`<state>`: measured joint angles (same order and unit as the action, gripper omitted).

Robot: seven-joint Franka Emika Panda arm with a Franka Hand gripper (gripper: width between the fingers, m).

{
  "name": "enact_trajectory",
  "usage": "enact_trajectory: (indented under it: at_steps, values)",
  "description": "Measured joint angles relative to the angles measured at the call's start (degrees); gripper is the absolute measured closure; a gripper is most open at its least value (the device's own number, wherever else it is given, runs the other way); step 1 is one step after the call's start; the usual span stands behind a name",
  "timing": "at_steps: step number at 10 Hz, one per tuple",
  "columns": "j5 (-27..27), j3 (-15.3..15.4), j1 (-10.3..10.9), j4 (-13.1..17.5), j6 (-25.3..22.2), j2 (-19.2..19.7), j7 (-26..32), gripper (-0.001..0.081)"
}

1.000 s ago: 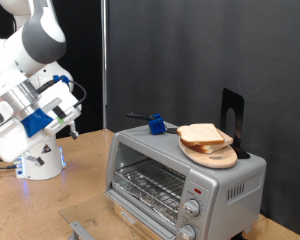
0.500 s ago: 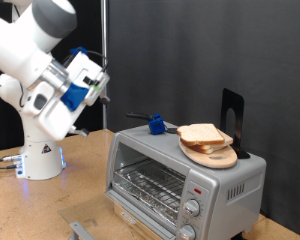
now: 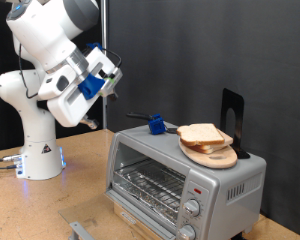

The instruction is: Make a piece of toast with the oven

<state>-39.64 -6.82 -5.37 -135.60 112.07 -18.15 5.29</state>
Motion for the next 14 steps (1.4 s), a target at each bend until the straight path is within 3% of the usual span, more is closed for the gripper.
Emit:
enact_trajectory:
  at_steps: [3,7,9,11,14]
  values:
    - [2.5,2.1,2.2,4.0,-3.6,-1.6,5.9,0.0]
    - [22.2,10.2,2.5,7.3,-4.3,-4.4,4.9,0.0]
    - [17.9,9.7,2.7,6.9,-3.6,-4.3,7.7,0.0]
    - [13.4,10.2,4.6,6.3,0.4,-4.7,13.3,0.0]
    - [13.0,13.6,7.0,5.1,0.9,-7.7,14.3,0.0]
